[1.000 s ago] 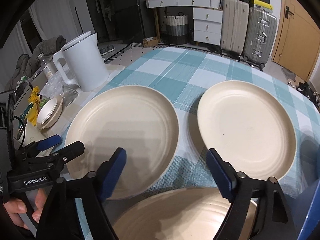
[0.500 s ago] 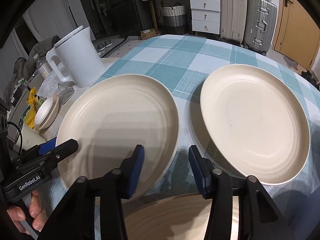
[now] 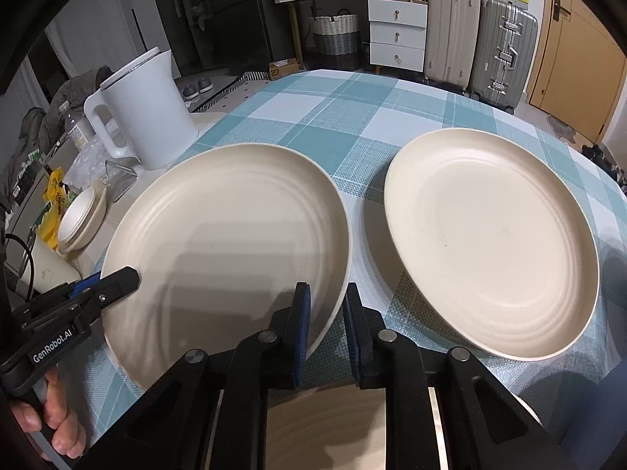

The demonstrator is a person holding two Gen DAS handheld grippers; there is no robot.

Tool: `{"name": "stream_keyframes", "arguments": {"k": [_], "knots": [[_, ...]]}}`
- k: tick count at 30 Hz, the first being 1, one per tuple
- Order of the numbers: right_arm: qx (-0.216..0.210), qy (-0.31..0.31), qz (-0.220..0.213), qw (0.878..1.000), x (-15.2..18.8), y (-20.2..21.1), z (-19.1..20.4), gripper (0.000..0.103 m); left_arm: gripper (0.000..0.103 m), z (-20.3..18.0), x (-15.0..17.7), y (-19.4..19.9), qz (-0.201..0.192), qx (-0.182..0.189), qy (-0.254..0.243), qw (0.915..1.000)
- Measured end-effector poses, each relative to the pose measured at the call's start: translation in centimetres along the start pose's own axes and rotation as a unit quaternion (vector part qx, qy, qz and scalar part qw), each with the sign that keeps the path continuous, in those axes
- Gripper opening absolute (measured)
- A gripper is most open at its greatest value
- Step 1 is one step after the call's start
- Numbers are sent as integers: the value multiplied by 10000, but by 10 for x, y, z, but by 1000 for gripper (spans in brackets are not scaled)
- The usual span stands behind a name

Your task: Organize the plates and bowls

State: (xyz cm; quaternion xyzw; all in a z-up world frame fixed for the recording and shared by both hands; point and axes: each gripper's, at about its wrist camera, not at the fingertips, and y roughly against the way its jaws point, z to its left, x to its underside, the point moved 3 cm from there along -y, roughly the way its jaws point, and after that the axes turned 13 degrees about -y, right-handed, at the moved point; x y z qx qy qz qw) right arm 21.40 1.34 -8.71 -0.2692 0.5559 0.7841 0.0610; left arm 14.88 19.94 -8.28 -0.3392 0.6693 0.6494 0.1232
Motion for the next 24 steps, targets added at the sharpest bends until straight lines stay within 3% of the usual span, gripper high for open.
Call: {"name": "stream_keyframes", "arguments": {"k": [24], "knots": [[-42, -167, -483, 9987, 8, 62, -9, 17, 18, -27, -6, 57, -500, 139, -337, 9981]]}}
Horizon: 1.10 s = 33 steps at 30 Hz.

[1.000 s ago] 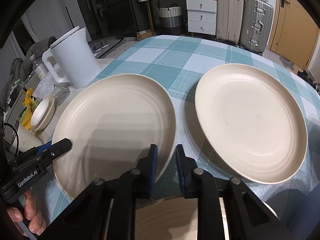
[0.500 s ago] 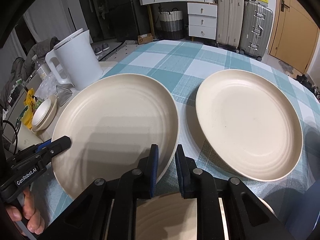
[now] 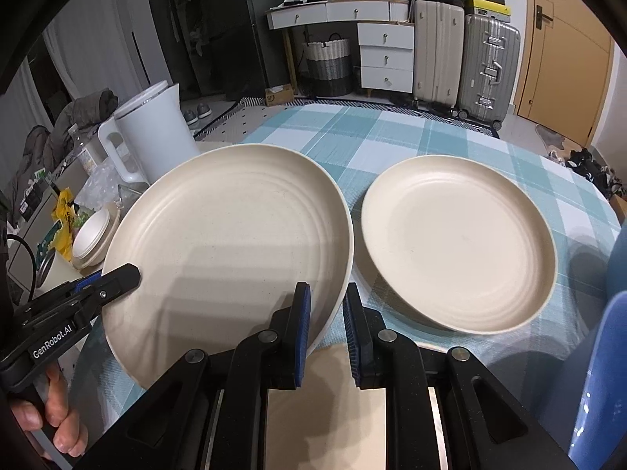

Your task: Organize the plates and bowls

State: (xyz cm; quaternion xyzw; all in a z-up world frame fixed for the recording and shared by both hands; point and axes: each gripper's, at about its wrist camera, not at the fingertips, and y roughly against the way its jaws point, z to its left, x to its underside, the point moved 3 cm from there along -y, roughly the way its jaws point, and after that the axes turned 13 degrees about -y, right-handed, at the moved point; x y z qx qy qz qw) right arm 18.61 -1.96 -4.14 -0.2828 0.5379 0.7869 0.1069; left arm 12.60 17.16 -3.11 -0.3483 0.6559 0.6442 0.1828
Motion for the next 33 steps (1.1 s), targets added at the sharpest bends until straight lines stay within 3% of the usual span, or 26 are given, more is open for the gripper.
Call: {"name": "stream_keyframes", "arguments": {"k": [33], "knots": [[241, -688, -303, 9969, 55, 97, -82, 17, 18, -116, 20, 47, 48, 375, -1011, 9942]]}}
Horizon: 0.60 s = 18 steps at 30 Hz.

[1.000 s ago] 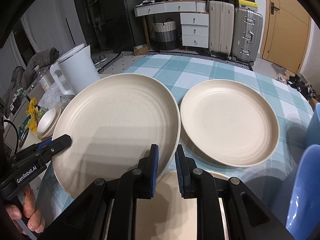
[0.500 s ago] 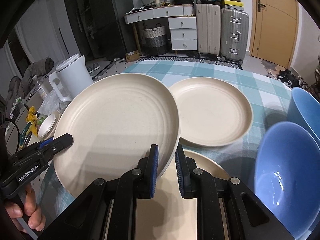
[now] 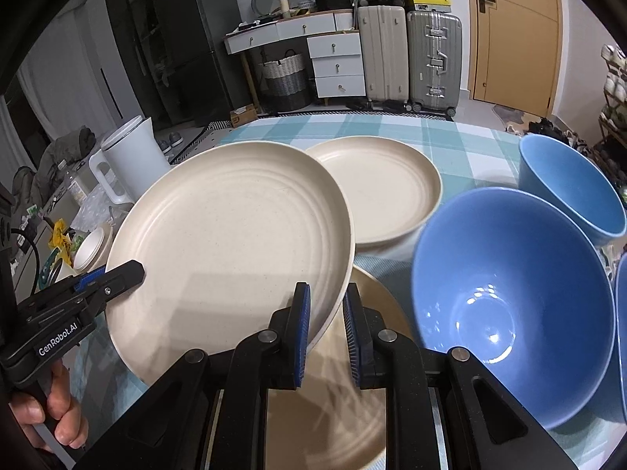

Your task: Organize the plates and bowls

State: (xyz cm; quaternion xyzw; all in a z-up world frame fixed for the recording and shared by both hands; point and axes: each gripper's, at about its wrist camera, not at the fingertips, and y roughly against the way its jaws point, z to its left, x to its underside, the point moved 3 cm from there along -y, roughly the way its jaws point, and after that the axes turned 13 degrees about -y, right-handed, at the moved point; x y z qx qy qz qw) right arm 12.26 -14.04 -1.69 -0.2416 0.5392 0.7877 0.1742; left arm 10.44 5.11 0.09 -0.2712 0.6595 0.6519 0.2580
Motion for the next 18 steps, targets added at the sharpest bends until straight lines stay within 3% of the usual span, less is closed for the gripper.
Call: {"name": "stream_keyframes", "arguments": {"k": [18], "knots": [[171, -105, 57, 9998, 31, 16, -21, 18, 18, -23, 21, -6, 285, 56, -286, 9992]]}}
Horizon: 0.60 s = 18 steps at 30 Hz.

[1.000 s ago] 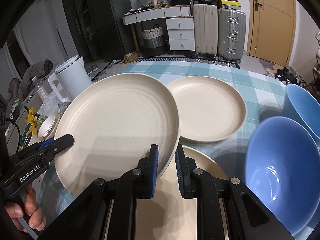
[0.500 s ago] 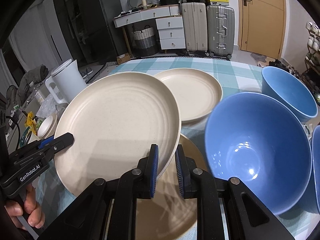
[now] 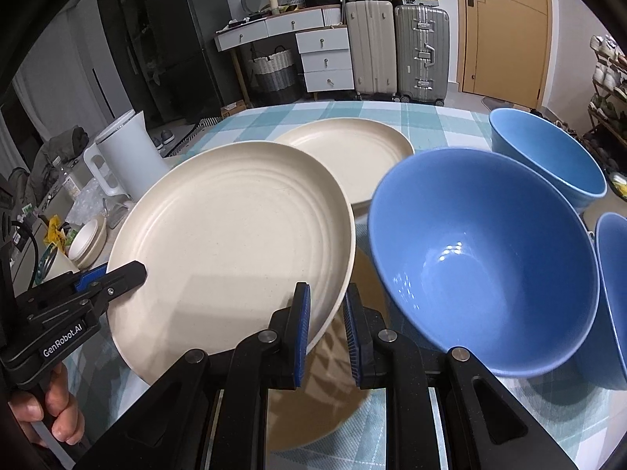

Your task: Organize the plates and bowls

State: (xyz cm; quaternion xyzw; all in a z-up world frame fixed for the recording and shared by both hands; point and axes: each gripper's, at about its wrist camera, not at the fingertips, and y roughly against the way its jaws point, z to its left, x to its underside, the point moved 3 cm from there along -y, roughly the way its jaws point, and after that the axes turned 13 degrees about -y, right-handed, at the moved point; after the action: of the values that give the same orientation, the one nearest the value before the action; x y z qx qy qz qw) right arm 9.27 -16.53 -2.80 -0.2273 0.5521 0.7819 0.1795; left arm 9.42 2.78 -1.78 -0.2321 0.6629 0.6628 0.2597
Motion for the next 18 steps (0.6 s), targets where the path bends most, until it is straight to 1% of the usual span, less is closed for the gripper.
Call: {"name": "stream_keyframes", "arguments": {"k": [10, 18], "knots": [[194, 60, 39, 9998, 15, 2, -4, 18, 18, -11, 13, -7, 123, 49, -153, 9998], [319, 66, 107, 9994, 25, 2, -10, 19, 18, -18, 15, -12, 170, 36, -297, 9994]]}}
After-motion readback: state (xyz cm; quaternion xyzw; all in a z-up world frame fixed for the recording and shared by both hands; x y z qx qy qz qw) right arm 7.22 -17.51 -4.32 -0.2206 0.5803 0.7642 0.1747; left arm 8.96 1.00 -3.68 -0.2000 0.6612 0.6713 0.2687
